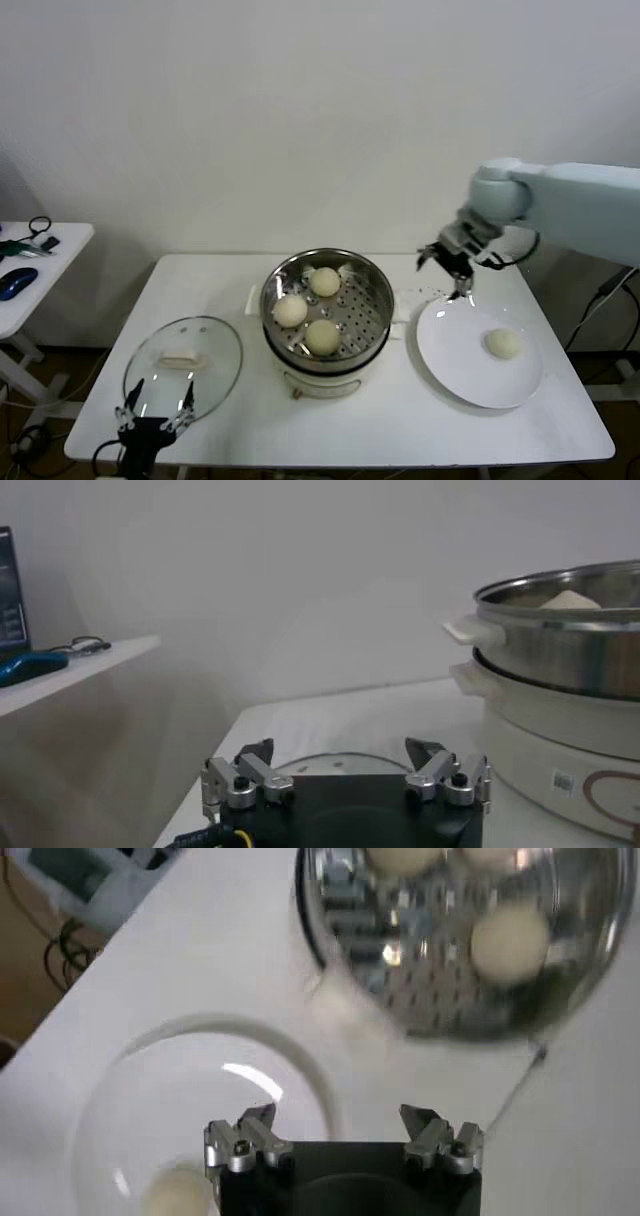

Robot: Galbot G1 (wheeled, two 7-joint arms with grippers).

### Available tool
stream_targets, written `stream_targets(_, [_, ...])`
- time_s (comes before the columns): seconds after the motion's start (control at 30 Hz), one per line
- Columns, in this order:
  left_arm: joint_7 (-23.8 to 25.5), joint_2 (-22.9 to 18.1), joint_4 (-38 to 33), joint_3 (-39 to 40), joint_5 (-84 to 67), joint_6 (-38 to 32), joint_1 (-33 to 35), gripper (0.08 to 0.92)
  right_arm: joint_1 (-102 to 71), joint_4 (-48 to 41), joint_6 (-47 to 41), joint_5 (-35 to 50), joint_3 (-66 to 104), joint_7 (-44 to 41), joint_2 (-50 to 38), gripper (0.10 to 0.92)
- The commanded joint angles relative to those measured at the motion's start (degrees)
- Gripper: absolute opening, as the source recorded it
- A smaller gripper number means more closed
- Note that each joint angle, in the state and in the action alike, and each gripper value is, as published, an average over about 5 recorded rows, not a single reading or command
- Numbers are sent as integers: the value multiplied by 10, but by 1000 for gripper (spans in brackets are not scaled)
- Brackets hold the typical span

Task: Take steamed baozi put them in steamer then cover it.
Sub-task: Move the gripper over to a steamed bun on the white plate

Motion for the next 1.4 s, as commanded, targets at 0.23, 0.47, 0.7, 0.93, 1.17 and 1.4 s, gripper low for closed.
stream_targets(0.23, [1,1,5,-1,1,3,-1,823,-263,-147,-73,-93,154,-2,-136,823])
stream_targets(0.47, [1,0,7,-3,2,4,2,823,-342,-192,-73,-117,218,7,-115,823])
stream_targets(0.7, [1,-3,9,-3,4,3,3,823,-391,-222,-74,-127,263,21,-94,823])
stream_targets(0.93, [1,-3,13,-2,4,3,1,823,-402,-249,-74,-131,285,36,-68,823])
stream_targets(1.17, [1,-1,14,-4,2,2,0,823,-403,-248,-80,-128,286,39,-61,820])
stream_targets(1.4, [0,-1,14,-4,1,2,0,823,-401,-242,-84,-127,287,35,-63,771])
